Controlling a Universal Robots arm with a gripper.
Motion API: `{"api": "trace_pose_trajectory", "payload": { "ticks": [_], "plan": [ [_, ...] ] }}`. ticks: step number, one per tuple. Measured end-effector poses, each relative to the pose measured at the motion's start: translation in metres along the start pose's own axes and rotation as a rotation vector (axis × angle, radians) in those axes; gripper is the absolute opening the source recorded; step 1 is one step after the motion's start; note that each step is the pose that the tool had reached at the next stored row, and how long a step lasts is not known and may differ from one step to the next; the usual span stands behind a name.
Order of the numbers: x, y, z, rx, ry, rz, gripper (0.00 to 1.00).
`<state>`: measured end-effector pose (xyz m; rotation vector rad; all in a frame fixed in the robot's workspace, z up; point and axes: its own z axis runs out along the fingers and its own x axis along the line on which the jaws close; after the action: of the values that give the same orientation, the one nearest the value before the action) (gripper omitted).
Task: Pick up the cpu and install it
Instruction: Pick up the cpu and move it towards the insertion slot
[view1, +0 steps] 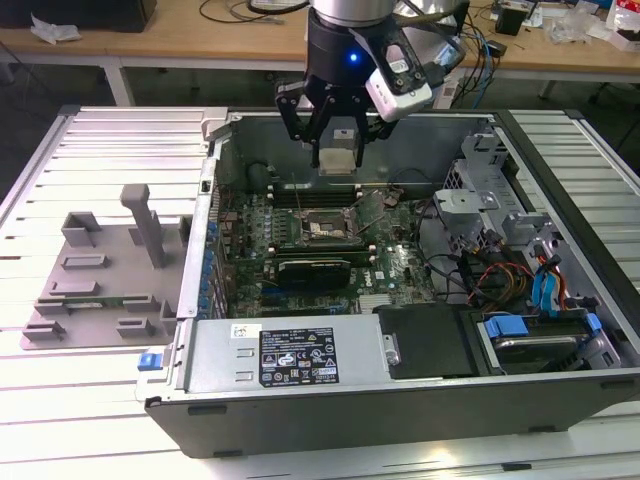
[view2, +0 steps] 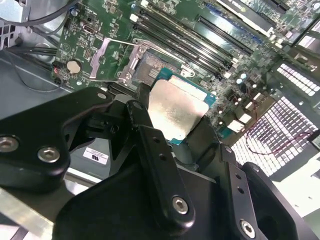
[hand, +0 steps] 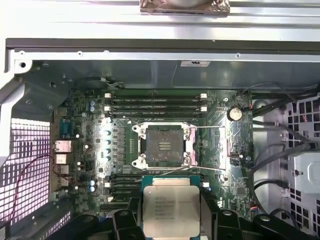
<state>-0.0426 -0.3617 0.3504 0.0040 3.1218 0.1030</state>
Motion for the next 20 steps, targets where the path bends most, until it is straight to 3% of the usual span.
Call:
{"api": "trace_pose_trajectory", "payload": {
  "ticks": [6,12,20],
  "plan": [
    [-0.0042,0.0006,0.013,0.0031,-0.0003,0.004,0.55],
    [-0.0044,0.0,0.0321,0.003,0.0001,-0.002,0.55],
    [-0.0044,0.0066,0.0379,0.0026,0.0009,-0.016,0.55]
  ]
}}
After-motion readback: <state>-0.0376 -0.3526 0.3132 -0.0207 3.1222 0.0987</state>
